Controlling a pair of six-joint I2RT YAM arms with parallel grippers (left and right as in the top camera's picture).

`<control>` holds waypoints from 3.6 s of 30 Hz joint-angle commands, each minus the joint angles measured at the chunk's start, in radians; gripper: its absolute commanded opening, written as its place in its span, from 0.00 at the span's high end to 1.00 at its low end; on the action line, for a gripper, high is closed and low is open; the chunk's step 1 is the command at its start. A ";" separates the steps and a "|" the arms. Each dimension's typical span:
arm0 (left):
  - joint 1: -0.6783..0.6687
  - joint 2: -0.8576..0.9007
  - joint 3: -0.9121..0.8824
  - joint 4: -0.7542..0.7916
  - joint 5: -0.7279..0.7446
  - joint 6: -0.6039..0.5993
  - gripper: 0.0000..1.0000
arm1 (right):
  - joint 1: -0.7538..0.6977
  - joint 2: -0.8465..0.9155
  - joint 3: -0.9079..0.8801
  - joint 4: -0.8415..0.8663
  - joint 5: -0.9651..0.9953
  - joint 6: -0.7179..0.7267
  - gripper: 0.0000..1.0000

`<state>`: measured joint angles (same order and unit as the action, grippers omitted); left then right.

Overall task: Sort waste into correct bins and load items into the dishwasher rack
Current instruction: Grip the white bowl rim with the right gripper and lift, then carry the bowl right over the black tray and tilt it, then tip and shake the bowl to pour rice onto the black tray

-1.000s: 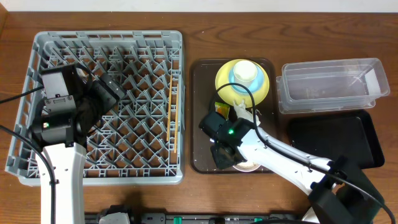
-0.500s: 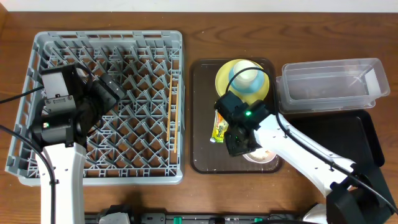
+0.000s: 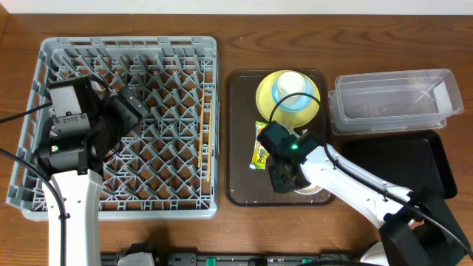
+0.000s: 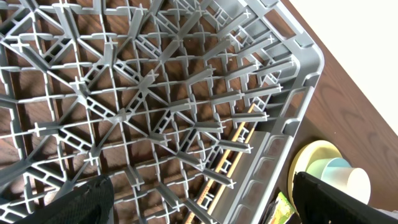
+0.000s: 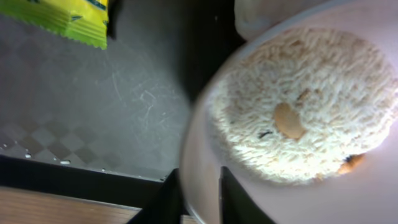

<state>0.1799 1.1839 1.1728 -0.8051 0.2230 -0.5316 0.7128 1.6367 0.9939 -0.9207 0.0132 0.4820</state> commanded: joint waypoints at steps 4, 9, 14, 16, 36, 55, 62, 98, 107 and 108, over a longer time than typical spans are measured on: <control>0.004 0.005 0.013 -0.002 0.002 -0.005 0.07 | 0.008 -0.014 -0.010 0.003 0.000 0.002 0.96; 0.004 0.005 0.013 -0.002 0.002 -0.005 0.07 | -0.008 -0.019 0.050 -0.111 -0.002 -0.026 0.99; 0.004 0.005 0.013 -0.002 0.002 -0.005 0.07 | -0.027 -0.044 0.180 -0.270 0.029 -0.042 0.99; 0.004 0.005 0.013 -0.002 0.002 -0.005 0.07 | -0.032 -0.062 0.223 -0.312 0.051 -0.042 0.99; 0.004 0.005 0.013 -0.002 0.002 -0.005 0.07 | -0.668 -0.359 0.302 -0.411 -0.117 -0.290 0.99; 0.004 0.005 0.013 -0.002 0.002 -0.005 0.07 | -1.459 -0.348 0.053 -0.185 -1.033 -0.678 0.99; 0.004 0.005 0.013 -0.002 0.002 -0.005 0.07 | -1.555 -0.302 -0.074 -0.090 -1.224 -0.727 0.99; 0.004 0.005 0.013 -0.002 0.002 -0.005 0.07 | -1.701 -0.258 -0.108 0.071 -1.285 -0.641 0.99; 0.004 0.005 0.013 -0.002 0.002 -0.005 0.07 | -1.701 -0.256 -0.110 0.077 -1.244 -0.709 0.99; 0.004 0.005 0.013 -0.002 0.002 -0.005 0.07 | -1.701 -0.256 -0.110 0.095 -1.220 -0.629 0.99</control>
<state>0.1799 1.1839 1.1728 -0.8051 0.2230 -0.5316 -0.9848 1.3800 0.8814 -0.8581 -1.2304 -0.2684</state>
